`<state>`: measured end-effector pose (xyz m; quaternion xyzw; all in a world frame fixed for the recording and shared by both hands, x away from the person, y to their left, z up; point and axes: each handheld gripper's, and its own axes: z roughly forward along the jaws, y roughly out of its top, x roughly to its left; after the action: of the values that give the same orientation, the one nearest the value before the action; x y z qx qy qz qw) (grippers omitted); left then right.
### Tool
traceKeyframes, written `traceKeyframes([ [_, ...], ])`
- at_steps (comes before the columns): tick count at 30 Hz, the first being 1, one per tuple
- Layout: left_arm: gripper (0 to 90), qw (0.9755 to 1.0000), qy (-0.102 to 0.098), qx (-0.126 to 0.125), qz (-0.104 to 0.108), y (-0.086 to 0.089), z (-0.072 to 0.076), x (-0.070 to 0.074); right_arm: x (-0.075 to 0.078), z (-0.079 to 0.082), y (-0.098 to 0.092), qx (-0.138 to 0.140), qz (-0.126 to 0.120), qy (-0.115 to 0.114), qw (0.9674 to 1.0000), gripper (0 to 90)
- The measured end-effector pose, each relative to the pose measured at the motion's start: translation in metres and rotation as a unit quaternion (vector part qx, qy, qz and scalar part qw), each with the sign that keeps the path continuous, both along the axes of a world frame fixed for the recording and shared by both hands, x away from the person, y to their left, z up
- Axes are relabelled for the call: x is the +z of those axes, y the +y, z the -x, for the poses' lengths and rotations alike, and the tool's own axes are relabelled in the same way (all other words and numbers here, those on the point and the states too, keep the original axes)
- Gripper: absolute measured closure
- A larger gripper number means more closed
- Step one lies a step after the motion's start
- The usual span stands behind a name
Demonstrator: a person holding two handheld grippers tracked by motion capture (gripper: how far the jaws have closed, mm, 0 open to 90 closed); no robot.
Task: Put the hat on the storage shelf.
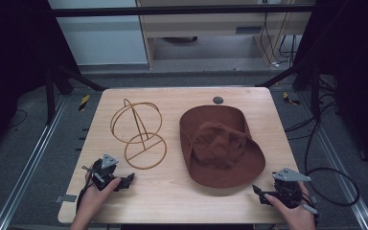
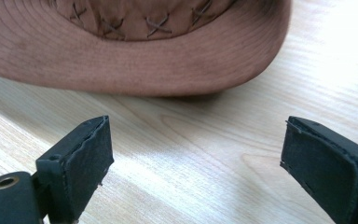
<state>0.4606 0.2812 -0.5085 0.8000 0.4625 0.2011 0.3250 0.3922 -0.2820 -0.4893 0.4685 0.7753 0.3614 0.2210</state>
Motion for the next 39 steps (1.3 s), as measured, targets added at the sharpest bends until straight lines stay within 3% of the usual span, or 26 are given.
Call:
traceKeyframes([
  [10, 0.0, 1.0000, -0.001, 0.001, 0.000, 0.000, 0.000, 0.000, 0.033, 0.011, 0.004, 0.006, 0.009, -0.029, 0.9995, 12.4],
  [12, 0.0, 1.0000, -0.001, 0.001, 0.001, -0.001, 0.000, 0.000, 0.044, 0.010, 0.007, 0.009, 0.022, -0.031, 0.9992, 12.6],
  [15, 0.0, 1.0000, -0.001, 0.001, 0.001, -0.001, 0.001, 0.000, 0.052, 0.007, 0.008, 0.010, 0.022, -0.030, 0.9993, 12.6],
  [20, 0.0, 1.0000, -0.002, 0.003, 0.002, -0.001, 0.001, 0.000, 0.070, -0.007, 0.017, 0.023, 0.038, -0.013, 0.9989, 12.2],
  [28, 0.0, 1.0000, -0.002, 0.003, 0.002, -0.001, 0.001, 0.000, 0.083, -0.029, 0.031, 0.042, 0.068, 0.011, 0.9967, 12.9],
  [31, 0.0, 1.0000, -0.002, 0.002, 0.002, -0.001, 0.001, 0.000, 0.088, -0.044, 0.036, 0.051, 0.067, 0.043, 0.9956, 11.5],
  [34, 0.0, 1.0000, -0.003, 0.003, 0.004, -0.001, 0.001, -0.001, 0.092, -0.051, 0.039, 0.054, 0.073, 0.052, 0.9945, 11.2],
  [37, 0.0, 1.0000, -0.002, 0.003, 0.004, -0.001, 0.001, -0.001, 0.102, -0.064, 0.044, 0.066, 0.073, 0.076, 0.9923, 9.9],
  [39, 0.0, 1.0000, -0.003, 0.003, 0.004, -0.001, 0.001, -0.001, 0.104, -0.068, 0.046, 0.070, 0.077, 0.078, 0.9915, 10.0],
])
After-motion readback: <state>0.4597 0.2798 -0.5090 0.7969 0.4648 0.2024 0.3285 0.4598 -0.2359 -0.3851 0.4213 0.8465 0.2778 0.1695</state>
